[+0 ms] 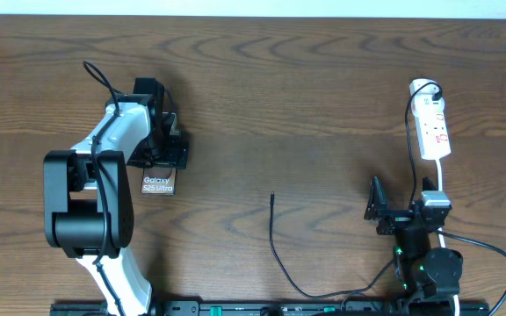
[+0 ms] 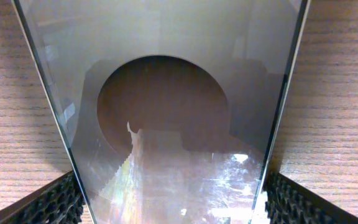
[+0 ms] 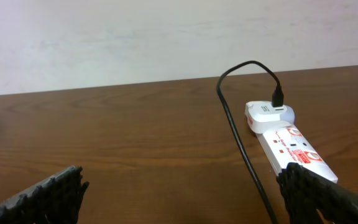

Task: Plug charger to phone and switch on socket
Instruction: 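Lower the left gripper and close it on the phone's sides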

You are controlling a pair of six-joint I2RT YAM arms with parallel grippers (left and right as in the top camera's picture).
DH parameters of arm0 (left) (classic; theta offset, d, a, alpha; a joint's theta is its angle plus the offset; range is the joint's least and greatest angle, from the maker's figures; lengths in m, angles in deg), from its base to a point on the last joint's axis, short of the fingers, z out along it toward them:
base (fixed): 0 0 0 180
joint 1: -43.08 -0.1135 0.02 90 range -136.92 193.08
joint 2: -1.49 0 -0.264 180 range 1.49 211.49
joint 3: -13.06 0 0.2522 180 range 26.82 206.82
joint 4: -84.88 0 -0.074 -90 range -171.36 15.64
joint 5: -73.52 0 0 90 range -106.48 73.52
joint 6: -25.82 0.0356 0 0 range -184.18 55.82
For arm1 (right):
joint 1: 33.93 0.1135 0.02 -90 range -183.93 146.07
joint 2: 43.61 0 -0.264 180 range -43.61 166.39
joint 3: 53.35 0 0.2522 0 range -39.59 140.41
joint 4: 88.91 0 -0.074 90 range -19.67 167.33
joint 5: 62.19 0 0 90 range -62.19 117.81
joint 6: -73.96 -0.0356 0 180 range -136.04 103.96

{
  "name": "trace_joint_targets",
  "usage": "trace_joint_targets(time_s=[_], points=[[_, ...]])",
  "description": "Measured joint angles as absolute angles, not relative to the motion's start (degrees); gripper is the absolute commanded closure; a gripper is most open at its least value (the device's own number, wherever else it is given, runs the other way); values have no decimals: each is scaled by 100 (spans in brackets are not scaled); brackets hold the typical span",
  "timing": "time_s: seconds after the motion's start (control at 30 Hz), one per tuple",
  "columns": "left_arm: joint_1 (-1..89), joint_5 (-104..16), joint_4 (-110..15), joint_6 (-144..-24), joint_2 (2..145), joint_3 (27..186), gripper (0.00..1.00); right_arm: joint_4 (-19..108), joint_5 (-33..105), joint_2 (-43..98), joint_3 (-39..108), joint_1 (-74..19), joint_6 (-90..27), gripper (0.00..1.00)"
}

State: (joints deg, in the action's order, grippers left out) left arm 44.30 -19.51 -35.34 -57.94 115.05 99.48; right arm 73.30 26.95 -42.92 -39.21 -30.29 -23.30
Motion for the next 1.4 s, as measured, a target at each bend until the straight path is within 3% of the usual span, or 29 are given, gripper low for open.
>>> trace_joint_targets(time_s=[1.4], points=[[4430, -1953, -3633, -5816, 11450, 9861, 15, 7328, 2695, -4289, -3921, -3029, -2330, 1]])
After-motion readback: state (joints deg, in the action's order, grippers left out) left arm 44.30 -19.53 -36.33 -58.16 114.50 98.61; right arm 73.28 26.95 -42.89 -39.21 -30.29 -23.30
